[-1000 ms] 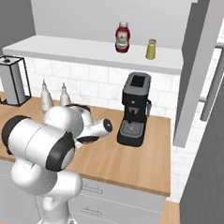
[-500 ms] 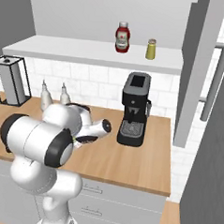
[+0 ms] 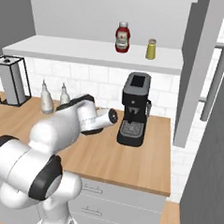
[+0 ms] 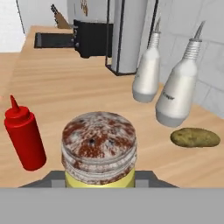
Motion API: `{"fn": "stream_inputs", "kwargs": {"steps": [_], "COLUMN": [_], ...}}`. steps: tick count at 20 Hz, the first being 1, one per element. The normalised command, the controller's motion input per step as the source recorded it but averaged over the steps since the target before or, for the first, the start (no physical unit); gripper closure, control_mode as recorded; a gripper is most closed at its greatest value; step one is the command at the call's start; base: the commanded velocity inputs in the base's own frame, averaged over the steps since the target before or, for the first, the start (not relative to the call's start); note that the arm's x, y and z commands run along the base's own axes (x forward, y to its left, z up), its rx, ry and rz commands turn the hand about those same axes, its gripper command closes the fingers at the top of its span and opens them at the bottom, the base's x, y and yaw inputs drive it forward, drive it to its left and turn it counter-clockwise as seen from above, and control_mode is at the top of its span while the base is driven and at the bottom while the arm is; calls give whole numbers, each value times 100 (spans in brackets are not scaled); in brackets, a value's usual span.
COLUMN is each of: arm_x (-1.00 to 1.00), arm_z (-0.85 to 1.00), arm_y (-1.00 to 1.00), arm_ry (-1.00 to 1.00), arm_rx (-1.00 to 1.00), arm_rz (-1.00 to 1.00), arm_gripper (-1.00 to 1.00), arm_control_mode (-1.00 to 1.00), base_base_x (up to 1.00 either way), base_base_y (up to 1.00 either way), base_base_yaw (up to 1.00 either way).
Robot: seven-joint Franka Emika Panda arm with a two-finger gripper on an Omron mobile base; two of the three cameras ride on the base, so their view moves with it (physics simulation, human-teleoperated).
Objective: Put the shaker and condiment bottle from the counter next to their counterparts in the cabinet.
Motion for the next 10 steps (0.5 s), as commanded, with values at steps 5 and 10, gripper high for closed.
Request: {"fn": "stream_inputs", "kwargs": {"steps": [5,10], "arm_x": [11,0], "arm_z": [88,78], "arm_y": [-4,0], "arm_ry": [0,0], "arm_rx": [11,4], "arm_rz": [-28,-30], "arm_gripper": [100,100], "arm_control_mode": [-100,-100], "base_base_x": [0,0], "base_base_y": [0,0], "base_base_yaw": [0,0]}}
